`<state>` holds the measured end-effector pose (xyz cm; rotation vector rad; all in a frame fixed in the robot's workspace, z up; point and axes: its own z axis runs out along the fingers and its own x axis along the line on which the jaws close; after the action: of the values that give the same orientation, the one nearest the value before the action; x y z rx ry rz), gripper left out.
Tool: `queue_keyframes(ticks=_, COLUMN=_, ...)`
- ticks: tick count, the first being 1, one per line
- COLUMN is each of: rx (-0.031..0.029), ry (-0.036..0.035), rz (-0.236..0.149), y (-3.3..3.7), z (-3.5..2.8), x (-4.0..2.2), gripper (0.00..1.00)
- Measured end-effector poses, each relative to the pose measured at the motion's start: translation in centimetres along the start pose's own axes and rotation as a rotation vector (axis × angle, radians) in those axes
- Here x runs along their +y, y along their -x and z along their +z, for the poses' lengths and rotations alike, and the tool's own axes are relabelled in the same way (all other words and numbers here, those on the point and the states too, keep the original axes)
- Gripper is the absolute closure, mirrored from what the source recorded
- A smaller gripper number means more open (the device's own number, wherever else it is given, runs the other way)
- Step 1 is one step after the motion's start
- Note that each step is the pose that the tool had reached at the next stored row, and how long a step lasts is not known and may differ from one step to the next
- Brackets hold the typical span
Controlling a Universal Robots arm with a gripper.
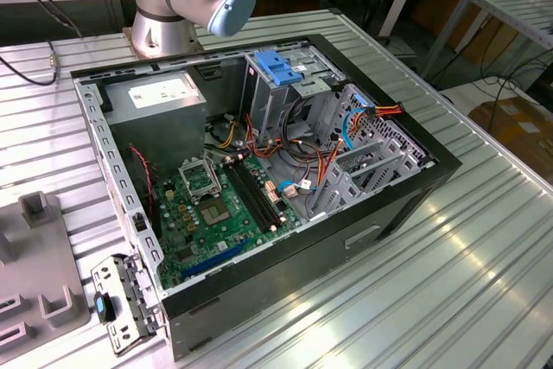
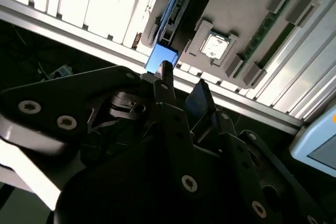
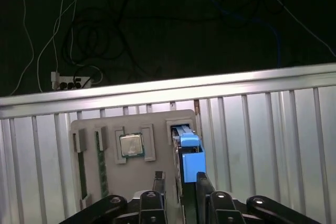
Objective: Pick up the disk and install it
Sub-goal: 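Pick up the disk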
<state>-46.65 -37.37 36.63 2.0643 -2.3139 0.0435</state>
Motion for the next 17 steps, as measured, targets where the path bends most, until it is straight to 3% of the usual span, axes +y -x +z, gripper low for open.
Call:
queue_keyframes(ticks=4, rx=-0.0004, ry=0.0005, rz=0.035, y=0.12, z=0.37, x=0.02, gripper=0.61)
queue_keyframes(ticks=6, rx=-0.0010, ry=-0.0032, rz=0.037, y=0.36, z=0.49, x=0.05, gripper=0.55)
queue_keyframes(ticks=12, rx=-0.0038, ry=-0.0171, rz=0.033, y=0.35, z=0.78, x=0.26, gripper=0.55)
queue_keyframes(ticks=17, rx=-0.0039, ry=-0.0181, rz=0.033, y=0.35, z=0.78, x=0.28, gripper=0.55)
